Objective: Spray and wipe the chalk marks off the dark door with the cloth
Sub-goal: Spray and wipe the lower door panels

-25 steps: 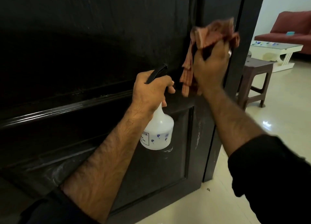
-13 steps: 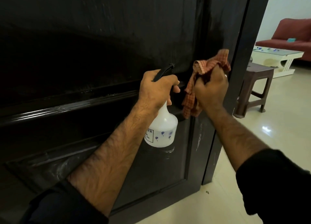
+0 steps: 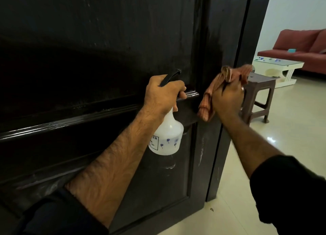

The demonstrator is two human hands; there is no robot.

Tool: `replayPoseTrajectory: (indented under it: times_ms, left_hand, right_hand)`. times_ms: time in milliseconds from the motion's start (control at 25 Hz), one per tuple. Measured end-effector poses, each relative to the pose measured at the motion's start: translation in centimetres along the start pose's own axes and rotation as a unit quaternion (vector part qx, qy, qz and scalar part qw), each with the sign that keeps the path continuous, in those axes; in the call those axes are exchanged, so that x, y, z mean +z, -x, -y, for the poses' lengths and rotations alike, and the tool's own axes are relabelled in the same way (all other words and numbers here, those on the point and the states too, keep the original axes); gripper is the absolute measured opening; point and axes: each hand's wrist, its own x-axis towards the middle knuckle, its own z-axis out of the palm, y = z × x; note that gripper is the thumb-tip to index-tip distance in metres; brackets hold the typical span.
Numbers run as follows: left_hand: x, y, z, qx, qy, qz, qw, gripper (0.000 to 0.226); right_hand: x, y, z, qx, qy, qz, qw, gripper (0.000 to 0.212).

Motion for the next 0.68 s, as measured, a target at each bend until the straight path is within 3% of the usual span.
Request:
replayPoseTrajectory:
  times_ms: [200,400,520,560,680]
  left_hand:
    - [1.0,-0.8,-0.9,0.006,-0.005,0.011,1.000,0.015]
    - [0.8,0.2,1.1,0.016,-0.023,0.029,0.999,0.011]
    - [-0.1,1.7,3.2,0.004,-0.020,0.026,0.999,0.014]
    - [-0.7,2.4,3.9,0.001,-0.019,0.024,1.000,0.015]
    - [-2.6,4.6,5.7,-0.011,-0.032,0.040,0.999,0.020]
  right_hand:
    - [-1.3,-11.9,7.5,0.013,0.004,-0.064,0.998,0.047]
    - [-0.1,-0.3,1.4,0.077,-0.040,-0.049,0.995,0.034]
    - [2.4,6.4,0.1,0.219,-0.022,-0.020,0.975,0.029]
    - [3.1,8.3,0.4,0.198,-0.021,-0.002,0.980,0.031]
    - [2.7,12.1,-1.0,-0.057,0.046,0.118,0.990,0.041]
